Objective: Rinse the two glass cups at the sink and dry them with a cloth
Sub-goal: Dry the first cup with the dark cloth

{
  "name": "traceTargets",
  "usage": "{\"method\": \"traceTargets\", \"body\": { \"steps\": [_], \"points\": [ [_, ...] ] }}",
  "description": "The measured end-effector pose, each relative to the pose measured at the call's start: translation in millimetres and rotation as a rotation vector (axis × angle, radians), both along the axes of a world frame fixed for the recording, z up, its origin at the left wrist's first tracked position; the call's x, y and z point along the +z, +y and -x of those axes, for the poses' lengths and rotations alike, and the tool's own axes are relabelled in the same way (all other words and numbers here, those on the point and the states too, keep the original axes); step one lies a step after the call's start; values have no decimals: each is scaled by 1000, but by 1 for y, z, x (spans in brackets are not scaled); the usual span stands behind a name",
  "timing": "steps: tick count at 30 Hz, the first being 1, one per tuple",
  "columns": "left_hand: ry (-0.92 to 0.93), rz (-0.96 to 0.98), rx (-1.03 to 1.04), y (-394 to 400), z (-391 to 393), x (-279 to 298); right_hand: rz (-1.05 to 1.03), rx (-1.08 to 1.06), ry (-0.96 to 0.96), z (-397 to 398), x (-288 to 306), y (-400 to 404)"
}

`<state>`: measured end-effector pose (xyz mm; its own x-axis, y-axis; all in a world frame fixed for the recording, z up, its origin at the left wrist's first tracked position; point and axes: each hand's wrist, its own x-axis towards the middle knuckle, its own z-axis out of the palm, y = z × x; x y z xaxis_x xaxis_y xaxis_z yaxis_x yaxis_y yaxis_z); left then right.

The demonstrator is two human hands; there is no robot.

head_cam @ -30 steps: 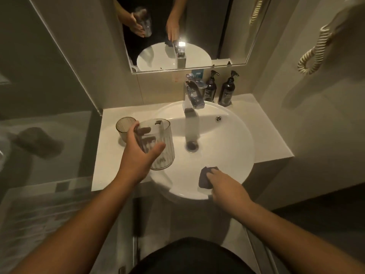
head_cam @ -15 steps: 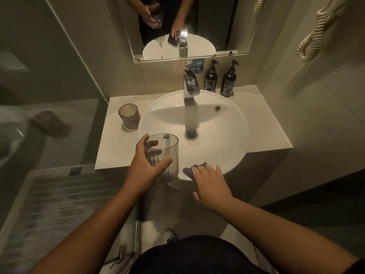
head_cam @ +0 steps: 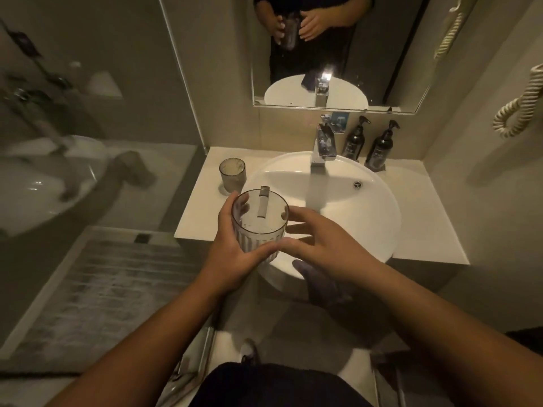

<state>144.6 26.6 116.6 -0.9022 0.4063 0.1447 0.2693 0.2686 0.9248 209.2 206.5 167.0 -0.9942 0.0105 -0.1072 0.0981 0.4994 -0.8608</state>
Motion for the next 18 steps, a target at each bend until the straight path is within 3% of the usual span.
{"method": "traceTargets", "body": {
  "steps": [9,18],
  "points": [
    [11,119,-142,-11,62,16,-21,-110,111,66,-5,-11],
    [109,240,-163,3,237,30,-70,-196,225,224,-8,4]
  ]
}}
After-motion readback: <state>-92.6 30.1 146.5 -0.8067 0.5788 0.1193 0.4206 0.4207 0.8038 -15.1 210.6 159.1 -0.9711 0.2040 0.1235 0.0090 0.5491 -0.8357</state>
